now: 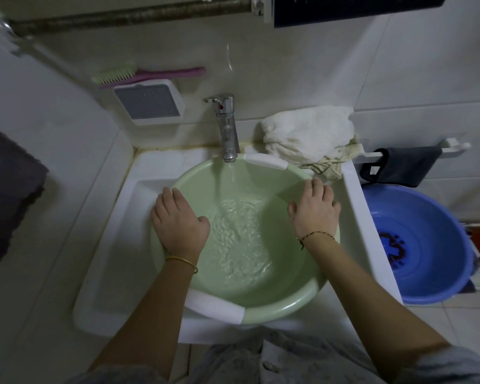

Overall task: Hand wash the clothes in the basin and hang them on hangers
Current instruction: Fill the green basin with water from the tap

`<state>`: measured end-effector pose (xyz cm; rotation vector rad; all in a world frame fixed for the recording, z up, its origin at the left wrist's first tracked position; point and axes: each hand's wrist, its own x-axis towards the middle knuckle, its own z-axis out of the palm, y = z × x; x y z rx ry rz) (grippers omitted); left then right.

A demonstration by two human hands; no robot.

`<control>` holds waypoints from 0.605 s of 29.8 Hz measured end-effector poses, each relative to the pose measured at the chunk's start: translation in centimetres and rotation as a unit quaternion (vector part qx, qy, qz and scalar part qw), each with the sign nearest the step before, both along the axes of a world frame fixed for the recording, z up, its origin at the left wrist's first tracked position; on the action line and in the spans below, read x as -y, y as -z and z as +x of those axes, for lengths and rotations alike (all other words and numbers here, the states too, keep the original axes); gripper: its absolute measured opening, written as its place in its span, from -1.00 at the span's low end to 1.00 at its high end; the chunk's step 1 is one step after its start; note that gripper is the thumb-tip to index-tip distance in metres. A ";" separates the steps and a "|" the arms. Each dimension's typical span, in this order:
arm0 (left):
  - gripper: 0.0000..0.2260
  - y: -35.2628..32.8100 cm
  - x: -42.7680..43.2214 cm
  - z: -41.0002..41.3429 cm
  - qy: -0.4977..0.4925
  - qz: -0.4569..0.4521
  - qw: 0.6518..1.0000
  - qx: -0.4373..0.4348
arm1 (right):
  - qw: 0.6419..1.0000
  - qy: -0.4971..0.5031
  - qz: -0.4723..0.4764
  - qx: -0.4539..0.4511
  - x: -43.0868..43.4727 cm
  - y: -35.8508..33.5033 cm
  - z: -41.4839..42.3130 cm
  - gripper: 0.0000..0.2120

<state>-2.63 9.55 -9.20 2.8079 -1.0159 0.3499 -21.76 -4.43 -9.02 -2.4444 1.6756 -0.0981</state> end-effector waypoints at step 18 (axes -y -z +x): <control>-0.29 0.1 -0.1 0.0 0.003 0.002 1.000 -0.002 | 1.000 0.000 0.000 -0.008 0.0 -0.1 0.0 -0.38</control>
